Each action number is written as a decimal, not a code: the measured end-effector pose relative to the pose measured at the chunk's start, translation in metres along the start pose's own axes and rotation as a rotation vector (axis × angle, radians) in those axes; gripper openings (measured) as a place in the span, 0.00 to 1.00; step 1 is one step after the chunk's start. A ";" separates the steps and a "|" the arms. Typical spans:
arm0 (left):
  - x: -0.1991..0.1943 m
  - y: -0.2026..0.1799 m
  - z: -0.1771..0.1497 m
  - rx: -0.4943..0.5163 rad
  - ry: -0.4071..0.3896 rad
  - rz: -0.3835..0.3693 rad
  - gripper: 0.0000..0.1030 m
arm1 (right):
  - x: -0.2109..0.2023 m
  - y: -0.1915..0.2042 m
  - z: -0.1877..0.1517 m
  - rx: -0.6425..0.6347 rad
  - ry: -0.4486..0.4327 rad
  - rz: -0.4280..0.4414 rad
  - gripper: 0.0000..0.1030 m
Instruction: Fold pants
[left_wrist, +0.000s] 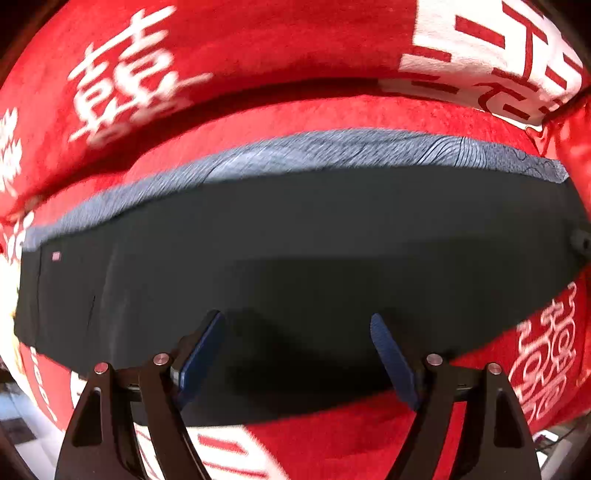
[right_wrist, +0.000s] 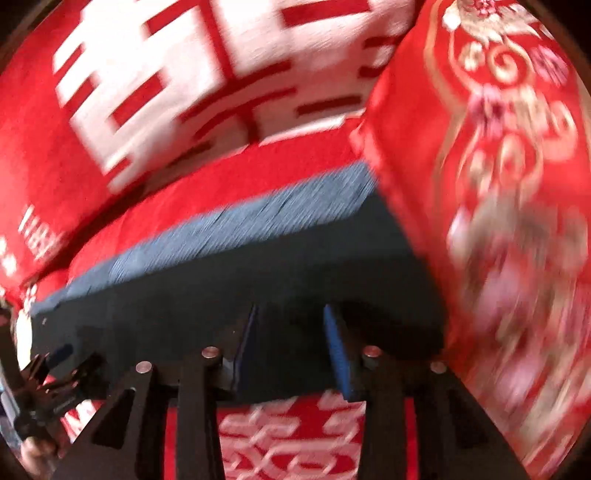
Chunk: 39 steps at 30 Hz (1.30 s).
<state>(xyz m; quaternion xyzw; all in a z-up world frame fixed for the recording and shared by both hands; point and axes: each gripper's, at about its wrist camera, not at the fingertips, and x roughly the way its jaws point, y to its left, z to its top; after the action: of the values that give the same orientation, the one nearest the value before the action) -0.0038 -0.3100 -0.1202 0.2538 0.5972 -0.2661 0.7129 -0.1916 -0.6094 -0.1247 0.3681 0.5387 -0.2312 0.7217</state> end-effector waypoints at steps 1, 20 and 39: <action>-0.005 0.008 -0.004 -0.004 -0.005 -0.008 0.79 | 0.000 0.008 -0.009 0.006 0.014 0.016 0.39; 0.030 0.307 -0.029 -0.080 0.017 0.203 0.85 | 0.093 0.301 -0.173 0.080 0.279 0.582 0.40; 0.029 0.339 -0.043 -0.020 -0.083 0.051 0.90 | 0.092 0.310 -0.157 0.118 0.192 0.579 0.08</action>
<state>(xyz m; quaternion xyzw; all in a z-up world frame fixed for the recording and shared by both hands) 0.2010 -0.0358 -0.1406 0.2507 0.5632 -0.2521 0.7459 -0.0319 -0.2885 -0.1482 0.5675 0.4628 -0.0110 0.6809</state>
